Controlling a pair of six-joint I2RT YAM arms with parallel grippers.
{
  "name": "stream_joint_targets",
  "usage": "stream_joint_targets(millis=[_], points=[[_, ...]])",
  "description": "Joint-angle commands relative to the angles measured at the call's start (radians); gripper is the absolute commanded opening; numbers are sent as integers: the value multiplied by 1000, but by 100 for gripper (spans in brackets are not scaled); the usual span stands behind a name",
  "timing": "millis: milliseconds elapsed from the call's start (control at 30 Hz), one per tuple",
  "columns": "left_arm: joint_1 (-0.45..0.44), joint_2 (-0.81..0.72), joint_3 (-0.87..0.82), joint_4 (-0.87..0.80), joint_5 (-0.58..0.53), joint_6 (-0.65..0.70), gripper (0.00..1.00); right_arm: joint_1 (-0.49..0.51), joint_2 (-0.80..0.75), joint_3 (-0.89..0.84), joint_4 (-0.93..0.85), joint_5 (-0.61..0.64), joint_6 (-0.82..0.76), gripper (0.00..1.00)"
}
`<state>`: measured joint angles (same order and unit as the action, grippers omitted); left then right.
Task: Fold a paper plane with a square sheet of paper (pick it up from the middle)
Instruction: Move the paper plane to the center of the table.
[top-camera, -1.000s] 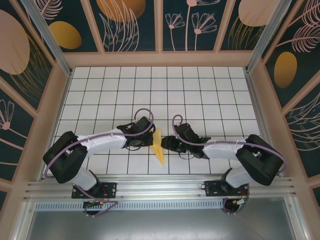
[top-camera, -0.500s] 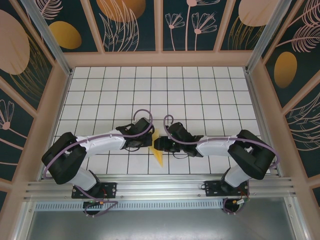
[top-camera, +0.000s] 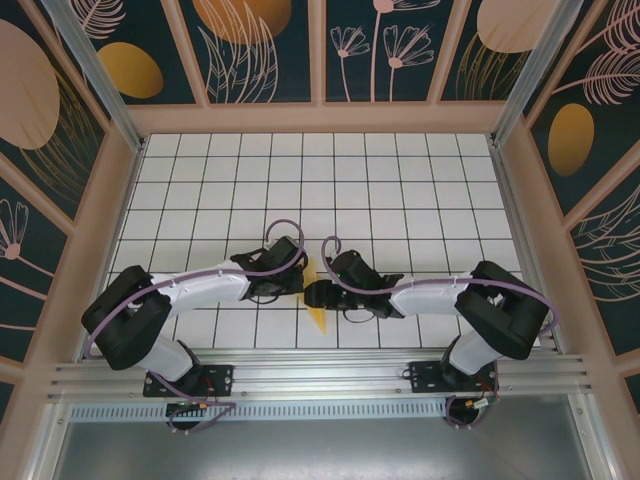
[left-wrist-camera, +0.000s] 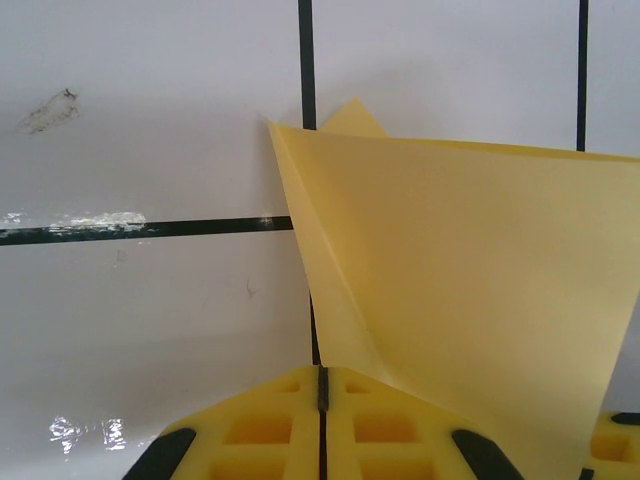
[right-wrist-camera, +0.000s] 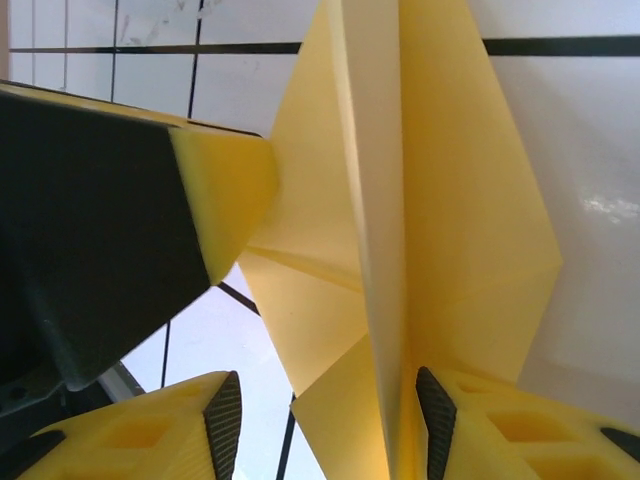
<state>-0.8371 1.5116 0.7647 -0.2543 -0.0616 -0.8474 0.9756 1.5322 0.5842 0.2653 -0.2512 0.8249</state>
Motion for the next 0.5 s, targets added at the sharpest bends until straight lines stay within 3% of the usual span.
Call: stream_joint_targets(millis=[0,467], points=[[-2,-22,-12,12,-13,-12,9,13,17,30,-50,56,3,46],[-2,-17,-19,21,-6,-10,10,34,73,92,-123,99,-32,32]])
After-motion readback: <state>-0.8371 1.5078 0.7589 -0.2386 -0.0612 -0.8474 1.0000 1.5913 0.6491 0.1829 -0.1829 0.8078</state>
